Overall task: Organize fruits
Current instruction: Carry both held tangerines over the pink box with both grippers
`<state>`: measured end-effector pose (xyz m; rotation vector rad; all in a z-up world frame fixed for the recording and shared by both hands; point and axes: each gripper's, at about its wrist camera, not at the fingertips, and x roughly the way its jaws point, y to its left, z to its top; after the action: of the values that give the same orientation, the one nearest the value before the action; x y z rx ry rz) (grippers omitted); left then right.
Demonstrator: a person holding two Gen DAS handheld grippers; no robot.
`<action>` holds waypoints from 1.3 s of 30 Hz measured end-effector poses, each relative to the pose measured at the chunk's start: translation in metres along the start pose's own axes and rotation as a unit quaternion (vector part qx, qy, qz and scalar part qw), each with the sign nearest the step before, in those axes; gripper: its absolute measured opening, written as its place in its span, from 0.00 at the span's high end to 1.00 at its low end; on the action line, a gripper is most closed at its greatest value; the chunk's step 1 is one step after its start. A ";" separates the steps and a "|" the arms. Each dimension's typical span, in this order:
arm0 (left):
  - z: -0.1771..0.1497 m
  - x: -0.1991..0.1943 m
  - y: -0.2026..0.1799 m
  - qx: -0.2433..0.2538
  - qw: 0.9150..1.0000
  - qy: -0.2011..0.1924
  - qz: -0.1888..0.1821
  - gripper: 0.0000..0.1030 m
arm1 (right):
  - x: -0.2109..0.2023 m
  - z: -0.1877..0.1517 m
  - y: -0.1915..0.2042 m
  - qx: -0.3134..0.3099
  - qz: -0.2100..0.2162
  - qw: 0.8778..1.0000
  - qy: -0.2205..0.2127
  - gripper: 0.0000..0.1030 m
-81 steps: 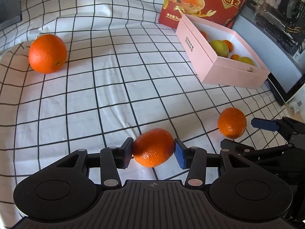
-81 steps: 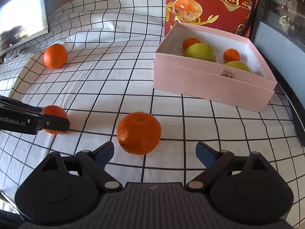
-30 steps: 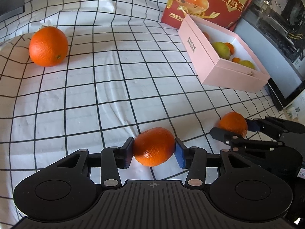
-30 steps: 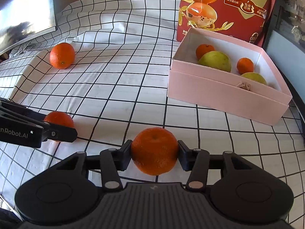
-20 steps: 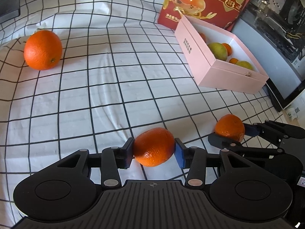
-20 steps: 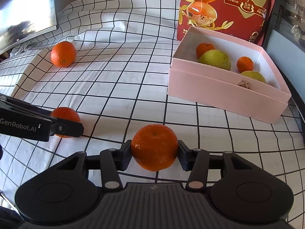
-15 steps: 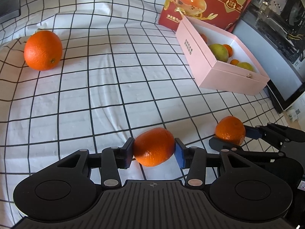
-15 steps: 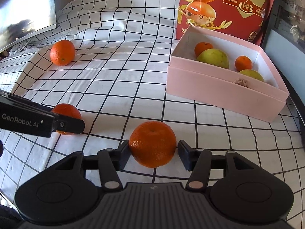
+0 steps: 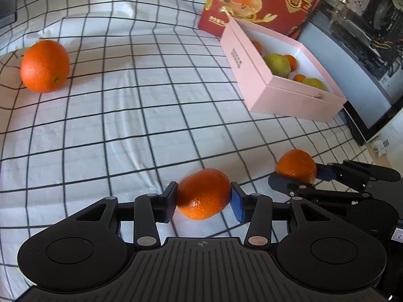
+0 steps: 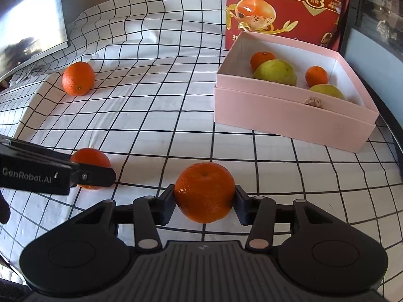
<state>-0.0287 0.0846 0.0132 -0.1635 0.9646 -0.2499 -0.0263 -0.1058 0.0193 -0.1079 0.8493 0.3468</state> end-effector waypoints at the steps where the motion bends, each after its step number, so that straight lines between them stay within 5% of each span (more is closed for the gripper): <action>1: 0.001 -0.001 -0.003 0.004 1.000 -0.001 0.000 0.53 | -0.001 0.000 0.000 0.001 0.000 1.000 0.001 0.54; 9: 0.025 0.000 -0.041 0.042 0.999 -0.020 -0.021 0.53 | -0.018 0.004 -0.030 0.035 -0.018 0.999 -0.011 0.55; 13: 0.067 -0.009 -0.070 0.069 0.995 -0.061 -0.043 0.53 | -0.032 0.019 -0.058 0.065 -0.020 0.997 -0.025 0.55; 19: 0.158 -0.031 -0.115 0.101 0.981 -0.159 -0.050 0.53 | -0.074 0.097 -0.097 0.025 -0.060 0.991 -0.115 0.55; 23: 0.214 -0.019 -0.147 0.110 0.978 -0.177 -0.016 0.53 | -0.085 0.155 -0.130 0.015 -0.067 0.988 -0.135 0.55; 28: 0.252 0.009 -0.168 0.113 0.981 -0.158 -0.002 0.52 | -0.067 0.186 -0.164 0.021 -0.060 0.992 -0.110 0.55; 39: 0.261 0.106 -0.171 0.107 0.992 -0.065 -0.010 0.52 | -0.003 0.159 -0.184 0.011 -0.043 0.998 -0.048 0.55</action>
<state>0.2212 -0.1026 0.1186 0.0072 0.8022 -0.3551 0.1484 -0.2428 0.1179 -0.1061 0.7506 0.2589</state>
